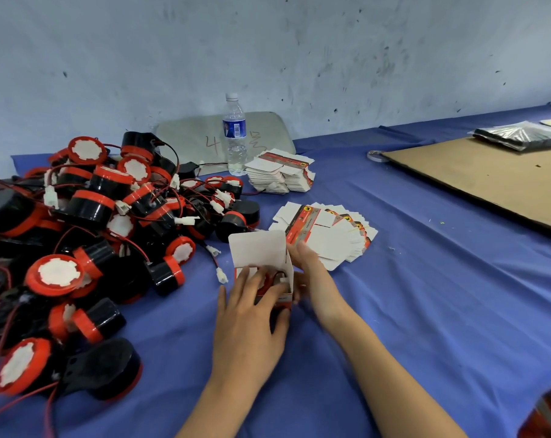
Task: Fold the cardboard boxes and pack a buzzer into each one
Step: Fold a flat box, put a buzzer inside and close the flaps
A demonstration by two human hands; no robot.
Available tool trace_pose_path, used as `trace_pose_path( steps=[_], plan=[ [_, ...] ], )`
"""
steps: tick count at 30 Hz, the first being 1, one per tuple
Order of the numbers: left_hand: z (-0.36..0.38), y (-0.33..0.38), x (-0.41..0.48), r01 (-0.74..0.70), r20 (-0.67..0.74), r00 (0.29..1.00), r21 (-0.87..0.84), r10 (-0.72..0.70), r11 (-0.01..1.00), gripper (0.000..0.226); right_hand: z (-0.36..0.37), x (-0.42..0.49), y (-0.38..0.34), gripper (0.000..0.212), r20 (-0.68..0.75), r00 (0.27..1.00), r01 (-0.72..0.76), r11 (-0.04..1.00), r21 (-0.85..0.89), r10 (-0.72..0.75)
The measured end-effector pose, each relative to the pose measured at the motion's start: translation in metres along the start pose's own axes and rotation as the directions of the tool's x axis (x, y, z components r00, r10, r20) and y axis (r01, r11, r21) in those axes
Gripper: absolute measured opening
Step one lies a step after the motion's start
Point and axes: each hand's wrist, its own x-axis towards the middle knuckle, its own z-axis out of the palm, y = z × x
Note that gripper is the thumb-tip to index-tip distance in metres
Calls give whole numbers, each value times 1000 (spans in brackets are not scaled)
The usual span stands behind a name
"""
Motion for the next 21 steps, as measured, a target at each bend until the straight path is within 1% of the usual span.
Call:
trace_pose_path(
  steps=[2, 4, 6, 8, 10, 11, 12, 14, 16, 18, 19, 21],
  plan=[
    [2, -1, 0, 3, -11, 1000, -19, -3, 1000, 36, -2, 2, -4, 37, -6, 1000, 3, 1000, -26, -3],
    [4, -3, 0, -17, -29, 999, -59, 15, 998, 36, -2, 0, -4, 29, 15, 996, 94, 986, -138, -93],
    [4, -5, 1, -41, -58, 998, -143, 33, 989, 35, 0, -3, -4, 22, 52, 981, 194, 956, -221, -187],
    [4, -5, 2, -58, -93, 995, -195, 40, 979, 31, 1, -2, -1, 27, 45, 980, 199, 949, -243, -194],
    [4, -5, 1, -34, -111, 994, -255, 6, 966, 20, 0, 0, 0, 30, 39, 982, 187, 953, -240, -183],
    [3, -6, 1, -9, -124, 992, -303, -30, 953, 13, -2, 2, 1, 31, 37, 983, 186, 953, -240, -182],
    [1, -6, 1, 17, -142, 987, -354, -72, 935, 11, -2, 2, 2, 31, 36, 982, 188, 953, -239, -185],
    [-3, -8, 4, 44, -166, 978, -422, -125, 906, 21, -2, 2, 2, 32, 28, 980, 197, 946, -258, -197],
    [-3, -9, 4, 8, -136, 989, -383, -65, 924, 29, -1, 1, 3, 38, 13, 974, 218, 927, -304, -225],
    [-2, -10, 4, 5, -66, 997, -337, -29, 942, 34, 1, -1, 0, 41, 3, 968, 238, 918, -318, -250],
    [-3, -10, 4, 12, -36, 999, -340, -26, 940, 32, 1, -2, -1, 37, -4, 966, 248, 926, -285, -260],
    [-4, -10, 4, 6, 11, 1000, -374, -2, 927, 28, 1, -6, -6, 27, -34, 964, 257, 957, -136, -264]
  ],
)
